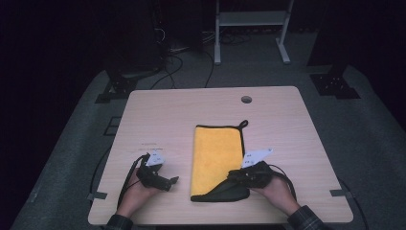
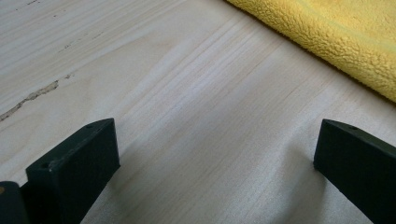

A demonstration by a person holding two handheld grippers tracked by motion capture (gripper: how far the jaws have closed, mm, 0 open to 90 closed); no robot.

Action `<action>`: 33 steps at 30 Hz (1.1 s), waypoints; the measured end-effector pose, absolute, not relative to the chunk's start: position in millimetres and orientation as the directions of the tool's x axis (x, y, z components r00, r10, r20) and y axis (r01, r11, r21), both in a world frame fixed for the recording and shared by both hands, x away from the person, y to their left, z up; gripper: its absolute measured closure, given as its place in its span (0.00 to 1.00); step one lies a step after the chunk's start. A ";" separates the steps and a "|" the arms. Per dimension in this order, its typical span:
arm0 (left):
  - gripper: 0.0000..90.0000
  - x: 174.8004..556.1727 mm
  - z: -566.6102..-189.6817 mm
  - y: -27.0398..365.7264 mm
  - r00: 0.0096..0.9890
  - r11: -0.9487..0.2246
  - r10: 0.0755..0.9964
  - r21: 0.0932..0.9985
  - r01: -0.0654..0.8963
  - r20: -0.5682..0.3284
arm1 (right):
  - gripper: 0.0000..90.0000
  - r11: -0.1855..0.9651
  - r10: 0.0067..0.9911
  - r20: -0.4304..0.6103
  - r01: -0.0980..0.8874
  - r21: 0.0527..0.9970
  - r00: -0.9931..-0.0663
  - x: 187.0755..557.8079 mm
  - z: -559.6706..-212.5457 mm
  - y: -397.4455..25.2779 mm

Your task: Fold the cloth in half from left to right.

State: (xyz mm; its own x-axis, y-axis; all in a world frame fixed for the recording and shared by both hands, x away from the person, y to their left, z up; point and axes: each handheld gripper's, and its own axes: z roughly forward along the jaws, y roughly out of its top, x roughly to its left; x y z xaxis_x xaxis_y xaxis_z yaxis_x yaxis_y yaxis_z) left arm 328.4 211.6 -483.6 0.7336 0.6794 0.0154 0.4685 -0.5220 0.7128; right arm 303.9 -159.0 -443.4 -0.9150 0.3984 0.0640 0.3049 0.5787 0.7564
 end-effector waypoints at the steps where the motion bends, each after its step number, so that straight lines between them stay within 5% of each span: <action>1: 0.00 328.4 -483.6 211.6 0.734 -0.522 0.679 0.713 0.468 0.015 | 0.83 0.586 0.396 0.064 0.306 0.750 -0.916 301.8 -444.6 -161.4; 21: 0.00 327.8 -483.7 211.7 0.730 -0.518 0.683 0.714 0.470 0.015 | 0.69 0.578 0.435 0.111 0.371 0.726 -0.894 261.5 -451.2 -213.7; 33: 0.00 329.4 -481.9 211.0 0.719 -0.521 0.695 0.700 0.488 0.016 | 0.44 0.448 0.590 0.125 0.452 0.771 -0.798 289.7 -446.5 -240.3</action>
